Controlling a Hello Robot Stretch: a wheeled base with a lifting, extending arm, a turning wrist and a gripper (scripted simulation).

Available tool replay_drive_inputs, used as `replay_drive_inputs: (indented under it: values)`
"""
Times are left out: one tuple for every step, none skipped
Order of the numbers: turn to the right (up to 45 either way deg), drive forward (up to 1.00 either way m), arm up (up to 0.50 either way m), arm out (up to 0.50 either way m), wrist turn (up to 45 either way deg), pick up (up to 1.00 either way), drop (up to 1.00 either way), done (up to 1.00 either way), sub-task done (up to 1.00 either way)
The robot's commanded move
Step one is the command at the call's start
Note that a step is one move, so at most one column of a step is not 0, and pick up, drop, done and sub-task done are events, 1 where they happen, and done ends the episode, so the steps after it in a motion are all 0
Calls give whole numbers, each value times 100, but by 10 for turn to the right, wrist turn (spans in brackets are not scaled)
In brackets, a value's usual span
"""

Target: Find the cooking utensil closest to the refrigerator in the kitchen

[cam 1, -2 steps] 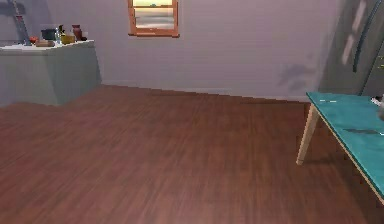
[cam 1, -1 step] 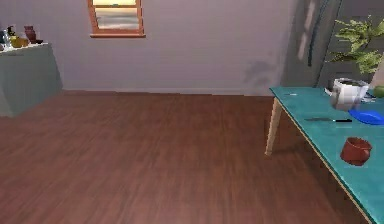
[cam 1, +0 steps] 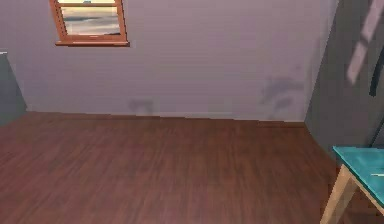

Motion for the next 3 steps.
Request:
replay_drive_inputs:
  values:
    - [30, 0, 0, 0, 0, 0, 0, 0, 0]
    - [0, 100, 0, 0, 0, 0, 0, 0, 0]
    - [0, 55, 0, 0, 0, 0, 0, 0, 0]
